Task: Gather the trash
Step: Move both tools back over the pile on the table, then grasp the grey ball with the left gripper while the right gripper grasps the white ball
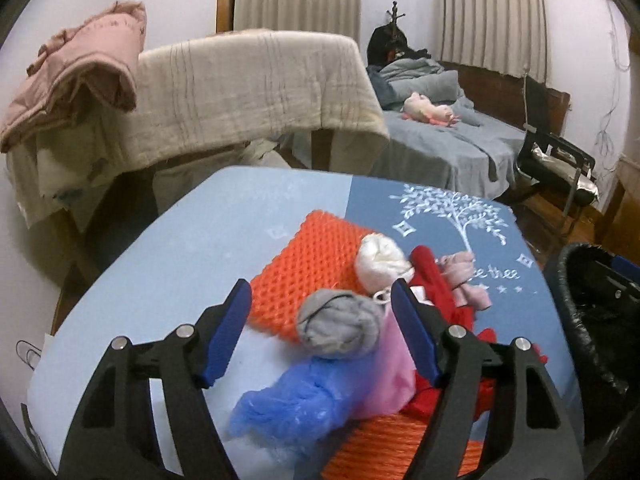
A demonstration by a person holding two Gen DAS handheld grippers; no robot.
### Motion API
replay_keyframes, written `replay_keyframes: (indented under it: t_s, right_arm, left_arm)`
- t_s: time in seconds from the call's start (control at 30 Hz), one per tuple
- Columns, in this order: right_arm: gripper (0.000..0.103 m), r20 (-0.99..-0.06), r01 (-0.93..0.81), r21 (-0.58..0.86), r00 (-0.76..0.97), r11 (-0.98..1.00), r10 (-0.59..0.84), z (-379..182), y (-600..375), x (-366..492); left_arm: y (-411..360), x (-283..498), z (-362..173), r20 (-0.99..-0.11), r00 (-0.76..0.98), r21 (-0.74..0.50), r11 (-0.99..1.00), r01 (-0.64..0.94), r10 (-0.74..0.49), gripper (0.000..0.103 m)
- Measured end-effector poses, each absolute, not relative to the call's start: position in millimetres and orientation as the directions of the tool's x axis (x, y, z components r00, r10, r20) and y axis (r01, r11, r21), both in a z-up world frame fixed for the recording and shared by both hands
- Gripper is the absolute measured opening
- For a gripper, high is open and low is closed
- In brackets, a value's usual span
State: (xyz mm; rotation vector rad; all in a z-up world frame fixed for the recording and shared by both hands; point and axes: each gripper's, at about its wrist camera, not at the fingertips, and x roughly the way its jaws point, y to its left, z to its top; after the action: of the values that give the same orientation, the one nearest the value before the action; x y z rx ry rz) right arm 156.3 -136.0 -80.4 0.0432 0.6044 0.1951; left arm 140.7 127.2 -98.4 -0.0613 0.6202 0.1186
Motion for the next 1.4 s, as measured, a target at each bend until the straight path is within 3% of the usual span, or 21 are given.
replay_keyframes:
  t_s: [0.33,0.47,0.6,0.97,1.4]
  right_arm:
    - [0.097,-0.584,-0.195,0.078,0.786,0.978,0.203,-91.3,-119.0,161.9]
    - [0.097,-0.587,-0.199,0.07,0.784,0.978,0.202,-92.6,-117.7,162.1]
    - [0.097,-0.588,-0.197,0.072,0.783,0.978,0.201,-93.6,-117.8,162.1]
    - [0.097,-0.573,-0.215,0.071,0.79,0.974,0.216,-89.2,-111.0,168.0]
    - [0.097,-0.545,-0.318,0.13,0.768,0.939,0.335,-79.8,-42.9,215.5]
  left_arm:
    - [122.7,155.3,-123.3,-0.648,0.761,-0.056,0.995,-0.083,0.027,0.069]
    - [122.6,160.3,-134.7,-0.675,0.738,-0.086,0.994,-0.072,-0.005,0.054]
    - [120.9,159.5,-133.0,-0.664,0.748,-0.095,0.994,-0.058,-0.02,0.049]
    - [128.6,148.1,-102.4,-0.596,0.803,-0.104,0.992,-0.075,-0.002,0.049]
    - [165.6,161.9,-93.5,-0.567,0.819,-0.083,0.984,-0.157,0.083,0.049]
